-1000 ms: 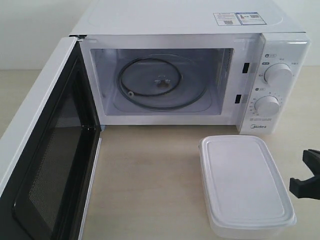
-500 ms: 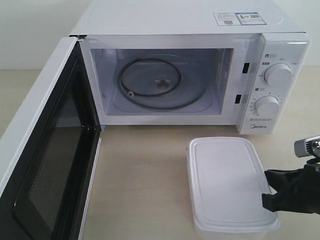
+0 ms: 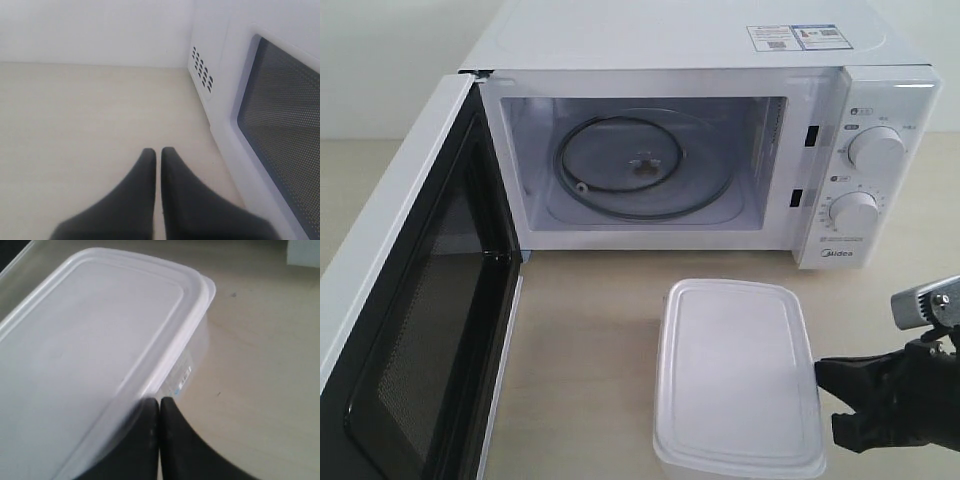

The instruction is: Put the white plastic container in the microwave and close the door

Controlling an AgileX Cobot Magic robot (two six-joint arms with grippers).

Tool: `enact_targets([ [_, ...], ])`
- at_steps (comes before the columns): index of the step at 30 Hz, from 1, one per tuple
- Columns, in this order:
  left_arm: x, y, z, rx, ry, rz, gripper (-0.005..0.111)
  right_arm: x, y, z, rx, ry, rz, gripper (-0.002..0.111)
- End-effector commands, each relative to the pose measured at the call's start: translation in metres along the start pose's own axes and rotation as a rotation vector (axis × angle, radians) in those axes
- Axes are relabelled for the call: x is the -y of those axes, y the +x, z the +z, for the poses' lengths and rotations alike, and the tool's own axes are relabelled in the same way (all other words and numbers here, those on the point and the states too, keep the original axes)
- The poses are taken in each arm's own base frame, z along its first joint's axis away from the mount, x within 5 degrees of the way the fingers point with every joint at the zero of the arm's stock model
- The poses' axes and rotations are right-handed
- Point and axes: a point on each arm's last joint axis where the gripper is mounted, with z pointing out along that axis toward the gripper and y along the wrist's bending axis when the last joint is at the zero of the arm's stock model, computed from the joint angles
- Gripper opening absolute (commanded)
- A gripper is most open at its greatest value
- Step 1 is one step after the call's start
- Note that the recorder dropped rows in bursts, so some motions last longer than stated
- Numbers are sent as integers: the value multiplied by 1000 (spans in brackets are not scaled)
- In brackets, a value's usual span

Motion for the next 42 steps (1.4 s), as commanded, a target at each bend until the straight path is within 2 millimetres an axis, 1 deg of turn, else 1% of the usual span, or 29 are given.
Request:
enact_targets([
  [1, 0, 1, 0, 0, -1, -10, 4, -11, -1, 5, -9, -63, -36, 0],
  [3, 0, 1, 0, 0, -1, -10, 4, -16, -3, 10, -22, -65, -45, 0],
  [6, 0, 1, 0, 0, -1, -10, 4, -18, -9, 17, -17, -30, -37, 0],
  [10, 0, 1, 0, 0, -1, -10, 4, -23, -15, 22, -13, -54, -47, 0],
  [12, 0, 1, 0, 0, -1, -10, 4, -26, -14, 24, -27, -61, -44, 0],
  [14, 0, 1, 0, 0, -1, -10, 4, -24, -12, 24, -45, -41, -30, 0],
  [21, 0, 1, 0, 0, -1, -10, 4, -17, -1, 21, -145, 42, 28, 0],
  [26, 0, 1, 0, 0, -1, -10, 4, -12, 2, 12, -73, 37, 104, 0],
  [30, 0, 1, 0, 0, -1, -10, 4, -4, 5, 3, -39, 64, 175, 0],
  [31, 0, 1, 0, 0, -1, -10, 4, -3, 6, 2, -43, 54, 193, 0],
  [33, 0, 1, 0, 0, -1, -10, 4, -4, 6, -1, -54, -17, 224, 0],
  [36, 0, 1, 0, 0, -1, -10, 4, -8, 0, -6, -7, -152, 262, 0],
  [39, 0, 1, 0, 0, -1, -10, 4, -6, -5, -11, 29, -221, 315, 0],
  [42, 0, 1, 0, 0, -1, -10, 4, -1, -6, -13, -23, -263, 380, 0],
])
